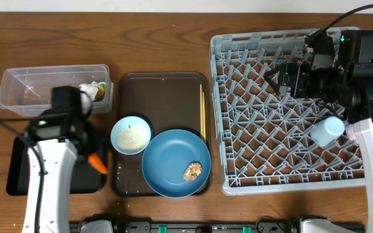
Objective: Sort waste into correct bins and load items into the dishwasher rack
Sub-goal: 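Move the carrot left and drop it onto the black tray, then reach the left gripper to the light-blue rice bowl and grasp its rim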
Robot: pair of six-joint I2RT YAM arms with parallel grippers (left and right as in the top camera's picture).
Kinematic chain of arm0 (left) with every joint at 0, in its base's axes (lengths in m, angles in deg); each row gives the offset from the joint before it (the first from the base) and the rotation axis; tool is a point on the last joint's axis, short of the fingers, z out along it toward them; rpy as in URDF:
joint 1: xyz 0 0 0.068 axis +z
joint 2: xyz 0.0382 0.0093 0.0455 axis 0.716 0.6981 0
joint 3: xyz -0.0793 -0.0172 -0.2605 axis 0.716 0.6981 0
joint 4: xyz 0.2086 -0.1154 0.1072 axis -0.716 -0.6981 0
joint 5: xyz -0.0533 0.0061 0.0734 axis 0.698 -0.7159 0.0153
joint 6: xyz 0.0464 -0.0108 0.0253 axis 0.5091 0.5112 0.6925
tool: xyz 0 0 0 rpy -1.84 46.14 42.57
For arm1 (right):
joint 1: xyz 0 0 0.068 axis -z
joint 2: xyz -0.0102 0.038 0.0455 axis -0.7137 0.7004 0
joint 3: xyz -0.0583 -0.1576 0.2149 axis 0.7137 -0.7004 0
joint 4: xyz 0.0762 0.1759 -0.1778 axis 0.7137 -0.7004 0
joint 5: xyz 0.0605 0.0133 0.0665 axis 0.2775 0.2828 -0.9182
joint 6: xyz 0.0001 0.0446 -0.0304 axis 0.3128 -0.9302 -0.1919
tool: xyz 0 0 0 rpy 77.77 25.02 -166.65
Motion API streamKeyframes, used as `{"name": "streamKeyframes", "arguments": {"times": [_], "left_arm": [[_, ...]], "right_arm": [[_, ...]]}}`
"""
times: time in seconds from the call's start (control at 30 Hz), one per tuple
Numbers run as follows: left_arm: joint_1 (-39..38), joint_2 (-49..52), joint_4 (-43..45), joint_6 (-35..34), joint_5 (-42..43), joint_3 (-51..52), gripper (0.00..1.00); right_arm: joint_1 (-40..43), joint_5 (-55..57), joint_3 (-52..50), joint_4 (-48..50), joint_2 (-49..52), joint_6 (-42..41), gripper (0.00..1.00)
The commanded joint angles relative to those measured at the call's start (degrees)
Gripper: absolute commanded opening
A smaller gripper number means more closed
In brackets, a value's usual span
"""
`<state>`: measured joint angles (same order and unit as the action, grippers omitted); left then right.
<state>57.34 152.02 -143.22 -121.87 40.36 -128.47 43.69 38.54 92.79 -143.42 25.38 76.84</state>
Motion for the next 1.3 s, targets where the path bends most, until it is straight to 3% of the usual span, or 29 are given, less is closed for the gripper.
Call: {"name": "streamKeyframes", "arguments": {"times": [0.0,0.2,0.37,0.47,0.57,0.67,0.73,1.03,1.27], "left_arm": [[7.1,1.6,2.4,-9.9,-4.9,3.4,0.07],[14.5,4.1,15.4,-13.8,7.0,10.8,0.06],[15.1,5.7,22.4,-18.1,6.5,12.3,0.08],[15.1,6.0,24.7,-20.7,6.5,12.3,0.29],[15.1,6.0,25.5,-21.7,6.7,12.3,0.34],[15.1,6.0,25.2,-20.9,6.7,12.3,0.49],[15.1,5.9,25.3,-20.1,7.1,12.2,0.52],[13.8,2.2,23.5,-3.5,18.3,6.4,0.63],[2.2,0.2,25.0,20.4,28.7,4.3,0.63]], "right_arm": [[-0.6,0.0,0.3,0.0,-0.2,0.0,0.88],[-0.6,0.0,0.3,0.2,-0.2,0.0,0.88],[-0.6,0.0,0.3,0.0,-0.2,0.0,0.88],[-0.6,0.0,0.3,-0.2,-0.2,0.0,0.88],[-0.6,0.0,0.3,-0.3,-0.2,0.0,0.88],[-0.6,0.0,0.3,-0.6,-0.2,0.1,0.88],[-0.6,0.0,0.3,-0.7,-0.2,0.3,0.88],[-0.6,0.2,0.3,-0.5,-0.2,0.3,0.89],[-0.6,0.2,0.3,0.6,-0.2,0.2,0.89]]}}
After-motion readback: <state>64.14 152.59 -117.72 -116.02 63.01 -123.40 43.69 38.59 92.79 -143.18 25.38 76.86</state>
